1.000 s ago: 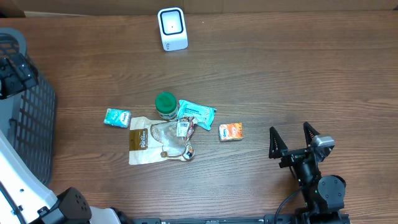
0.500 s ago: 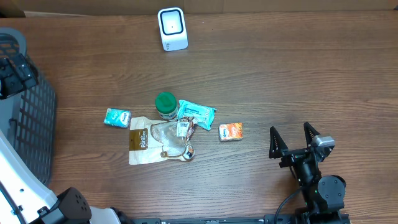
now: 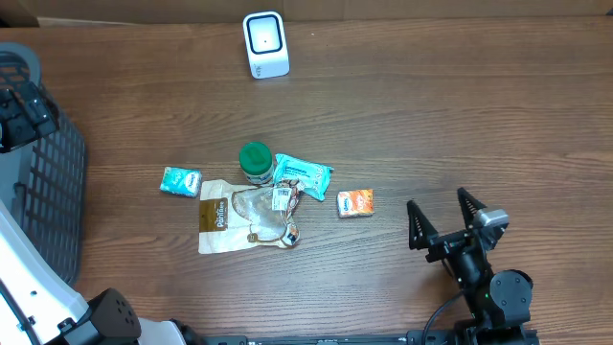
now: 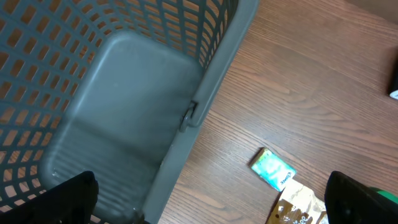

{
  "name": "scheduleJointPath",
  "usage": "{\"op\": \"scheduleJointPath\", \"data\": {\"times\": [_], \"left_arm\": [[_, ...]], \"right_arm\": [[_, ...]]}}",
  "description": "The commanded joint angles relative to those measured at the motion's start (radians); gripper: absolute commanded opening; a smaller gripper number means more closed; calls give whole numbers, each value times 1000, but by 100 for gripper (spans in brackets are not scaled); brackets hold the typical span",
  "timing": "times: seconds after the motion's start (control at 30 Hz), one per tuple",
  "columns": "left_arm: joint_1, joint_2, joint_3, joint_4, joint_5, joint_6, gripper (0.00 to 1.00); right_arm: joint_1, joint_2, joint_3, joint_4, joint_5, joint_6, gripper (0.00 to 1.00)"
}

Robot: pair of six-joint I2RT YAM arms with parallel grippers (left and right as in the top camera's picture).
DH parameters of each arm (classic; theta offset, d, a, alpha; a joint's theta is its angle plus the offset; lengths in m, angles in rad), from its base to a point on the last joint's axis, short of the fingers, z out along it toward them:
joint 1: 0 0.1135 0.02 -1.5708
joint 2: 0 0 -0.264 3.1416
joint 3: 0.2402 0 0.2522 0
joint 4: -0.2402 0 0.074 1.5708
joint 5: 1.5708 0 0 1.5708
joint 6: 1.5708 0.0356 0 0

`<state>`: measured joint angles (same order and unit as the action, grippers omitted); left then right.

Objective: Scan the item barcode
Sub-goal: 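Raise the right gripper and reach toward the orange tissue pack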

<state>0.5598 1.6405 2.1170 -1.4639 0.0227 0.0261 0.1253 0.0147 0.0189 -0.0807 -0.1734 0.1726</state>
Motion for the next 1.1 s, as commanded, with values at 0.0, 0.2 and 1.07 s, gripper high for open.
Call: {"op": "scheduleJointPath", "data": {"times": [0.0, 0.2, 1.07], "left_arm": [[2, 7, 12, 0, -3, 12, 100], [2, 7, 12, 0, -3, 12, 99], [2, 7, 12, 0, -3, 12, 100]], "right_arm": [[5, 18, 63, -30, -93, 37, 100], [5, 327, 378, -212, -155, 34, 100], [188, 1522, 1019, -576, -485, 243, 39]]}}
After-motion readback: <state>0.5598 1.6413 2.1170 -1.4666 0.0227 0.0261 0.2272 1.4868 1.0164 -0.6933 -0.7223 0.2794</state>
